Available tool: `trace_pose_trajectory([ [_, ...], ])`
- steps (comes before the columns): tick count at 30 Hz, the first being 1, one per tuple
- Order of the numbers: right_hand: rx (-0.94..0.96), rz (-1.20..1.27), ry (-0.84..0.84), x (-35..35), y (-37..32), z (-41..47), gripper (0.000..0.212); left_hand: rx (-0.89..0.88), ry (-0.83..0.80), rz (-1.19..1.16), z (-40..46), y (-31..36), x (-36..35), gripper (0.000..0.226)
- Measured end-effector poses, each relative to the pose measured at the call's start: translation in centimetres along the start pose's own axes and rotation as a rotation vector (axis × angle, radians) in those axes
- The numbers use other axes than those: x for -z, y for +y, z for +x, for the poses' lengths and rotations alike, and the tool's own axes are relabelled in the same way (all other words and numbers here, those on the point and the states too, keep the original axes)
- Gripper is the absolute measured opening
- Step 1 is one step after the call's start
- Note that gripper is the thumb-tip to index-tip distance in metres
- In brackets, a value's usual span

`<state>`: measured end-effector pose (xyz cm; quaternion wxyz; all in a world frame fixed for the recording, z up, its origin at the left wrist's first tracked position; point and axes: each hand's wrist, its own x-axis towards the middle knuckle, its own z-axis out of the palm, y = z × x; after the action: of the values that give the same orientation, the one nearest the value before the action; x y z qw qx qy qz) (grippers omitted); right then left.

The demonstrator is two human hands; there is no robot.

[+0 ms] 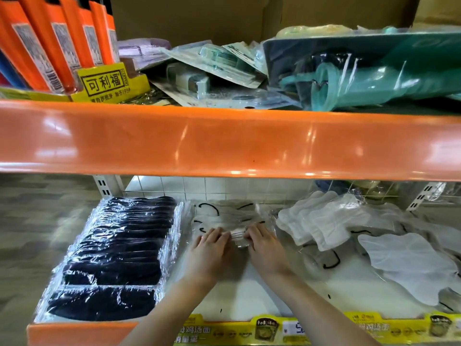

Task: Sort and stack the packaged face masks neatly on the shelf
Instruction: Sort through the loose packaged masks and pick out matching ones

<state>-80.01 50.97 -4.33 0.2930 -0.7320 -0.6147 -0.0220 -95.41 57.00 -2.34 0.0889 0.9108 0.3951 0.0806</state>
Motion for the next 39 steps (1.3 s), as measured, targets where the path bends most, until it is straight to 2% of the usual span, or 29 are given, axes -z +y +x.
trace_pose_trajectory([
  [3,0.030,-0.021,-0.060,-1.1,0.0,-0.7,0.014,0.067,-0.073,0.045,0.2,-0.3,-1.5,0.053],
  [6,-0.020,-0.094,-0.108,-1.3,-0.3,-1.0,0.039,0.086,-0.058,0.028,-0.5,-0.1,-2.2,0.061],
  [9,-0.003,-0.074,-0.183,-1.1,-0.8,-0.9,0.062,0.092,-0.031,0.067,-0.5,-0.4,-2.6,0.051],
  [10,0.008,-0.077,-0.154,-1.0,-0.9,-0.7,0.061,0.077,0.000,0.094,-0.6,-0.5,-2.8,0.051],
  [12,-0.001,-0.076,-0.088,-0.7,-0.9,0.0,0.043,0.059,0.060,0.148,-0.5,-0.5,-2.8,0.052],
  [15,0.026,-0.048,-0.067,-0.2,-0.9,1.9,0.024,0.074,0.139,0.028,0.0,-0.4,-1.8,0.046],
  [17,0.018,-0.104,-0.117,0.2,-1.0,3.4,0.033,0.088,0.224,-0.059,0.8,-0.6,-1.2,0.039],
  [19,-0.044,-0.145,-0.152,0.5,-1.1,4.6,0.039,0.100,0.260,-0.088,2.0,-1.0,-0.5,0.042],
  [22,-0.115,-0.150,-0.187,0.1,-1.2,5.5,0.047,0.130,0.167,-0.062,3.8,-1.6,0.5,0.051],
  [26,-0.145,-0.221,-0.338,-1.2,-1.2,5.3,0.060,0.129,0.042,0.035,6.0,-2.4,0.8,0.056],
  [30,-0.106,-0.270,-0.312,-2.4,-1.0,4.3,0.059,0.166,-0.021,0.090,6.4,-2.9,-0.3,0.054],
  [33,-0.068,-0.280,-0.289,-2.4,-0.7,4.0,0.065,0.191,0.039,0.120,5.9,-2.9,-0.7,0.054],
  [36,-0.064,-0.285,-0.236,-2.6,-0.6,4.1,0.057,0.206,0.090,0.157,5.8,-2.8,-0.9,0.053],
  [39,-0.071,-0.307,-0.213,-3.2,-0.5,4.0,0.056,0.239,0.134,0.196,5.8,-2.6,-1.1,0.042],
])
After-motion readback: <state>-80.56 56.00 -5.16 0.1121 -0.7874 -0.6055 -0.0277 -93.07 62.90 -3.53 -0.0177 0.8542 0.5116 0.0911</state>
